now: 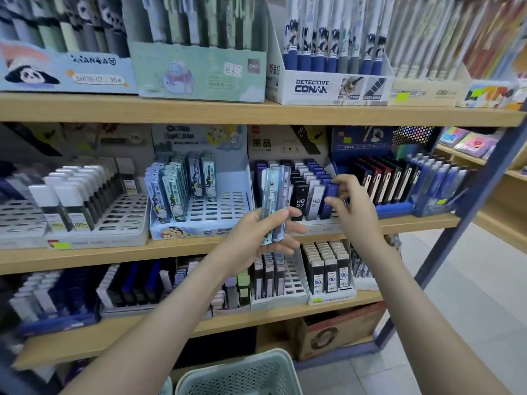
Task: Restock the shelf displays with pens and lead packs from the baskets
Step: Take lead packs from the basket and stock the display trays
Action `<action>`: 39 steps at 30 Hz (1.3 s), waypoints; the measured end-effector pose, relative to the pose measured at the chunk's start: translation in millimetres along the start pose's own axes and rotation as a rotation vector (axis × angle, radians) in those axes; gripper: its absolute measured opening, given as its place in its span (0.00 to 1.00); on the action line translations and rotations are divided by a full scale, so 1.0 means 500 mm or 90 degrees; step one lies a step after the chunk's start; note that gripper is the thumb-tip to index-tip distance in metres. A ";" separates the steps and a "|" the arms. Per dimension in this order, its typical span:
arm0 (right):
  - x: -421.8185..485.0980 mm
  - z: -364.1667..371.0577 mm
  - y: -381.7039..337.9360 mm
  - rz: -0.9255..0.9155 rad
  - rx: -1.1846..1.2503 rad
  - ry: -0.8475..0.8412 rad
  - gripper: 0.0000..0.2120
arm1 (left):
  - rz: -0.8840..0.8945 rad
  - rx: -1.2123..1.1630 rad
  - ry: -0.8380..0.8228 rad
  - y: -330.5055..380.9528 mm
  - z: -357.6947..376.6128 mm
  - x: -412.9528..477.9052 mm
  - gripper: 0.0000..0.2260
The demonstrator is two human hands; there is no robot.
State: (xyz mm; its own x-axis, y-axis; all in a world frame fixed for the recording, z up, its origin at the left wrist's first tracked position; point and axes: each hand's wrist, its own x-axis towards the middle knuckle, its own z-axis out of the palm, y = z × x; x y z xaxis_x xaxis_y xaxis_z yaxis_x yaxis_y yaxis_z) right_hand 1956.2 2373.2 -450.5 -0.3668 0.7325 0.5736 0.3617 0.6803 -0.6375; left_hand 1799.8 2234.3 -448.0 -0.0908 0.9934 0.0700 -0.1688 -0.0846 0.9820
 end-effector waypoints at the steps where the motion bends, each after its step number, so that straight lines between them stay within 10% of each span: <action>1: 0.000 0.001 0.002 -0.022 -0.053 0.011 0.14 | -0.005 -0.003 -0.011 -0.001 0.000 -0.003 0.10; 6: -0.015 -0.008 -0.051 -0.134 -0.086 0.150 0.16 | -0.035 0.007 -0.063 0.000 -0.007 -0.030 0.14; 13: -0.080 0.057 -0.145 -0.471 -0.191 -0.048 0.19 | -0.037 0.012 -0.062 0.035 -0.057 -0.099 0.15; 23: -0.063 0.185 -0.207 -0.692 -0.274 0.157 0.07 | -0.064 0.041 -0.067 0.075 -0.173 -0.192 0.19; 26: -0.056 0.216 -0.227 -0.554 -0.163 0.083 0.07 | -0.028 0.036 0.005 0.085 -0.218 -0.204 0.17; 30: -0.030 0.257 -0.265 0.009 0.192 -0.057 0.06 | 0.031 0.015 0.091 0.081 -0.280 -0.213 0.13; 39: 0.044 0.321 -0.269 0.111 0.169 -0.144 0.06 | 0.050 -0.058 0.101 0.077 -0.334 -0.204 0.13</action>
State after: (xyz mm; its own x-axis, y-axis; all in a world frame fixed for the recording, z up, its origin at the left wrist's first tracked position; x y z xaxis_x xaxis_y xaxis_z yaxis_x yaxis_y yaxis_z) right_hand 1762.0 2293.6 -434.7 -0.5094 0.7921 0.3362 0.2120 0.4942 -0.8431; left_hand 1638.7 2117.0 -446.7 -0.2602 0.9593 0.1102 -0.2425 -0.1754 0.9542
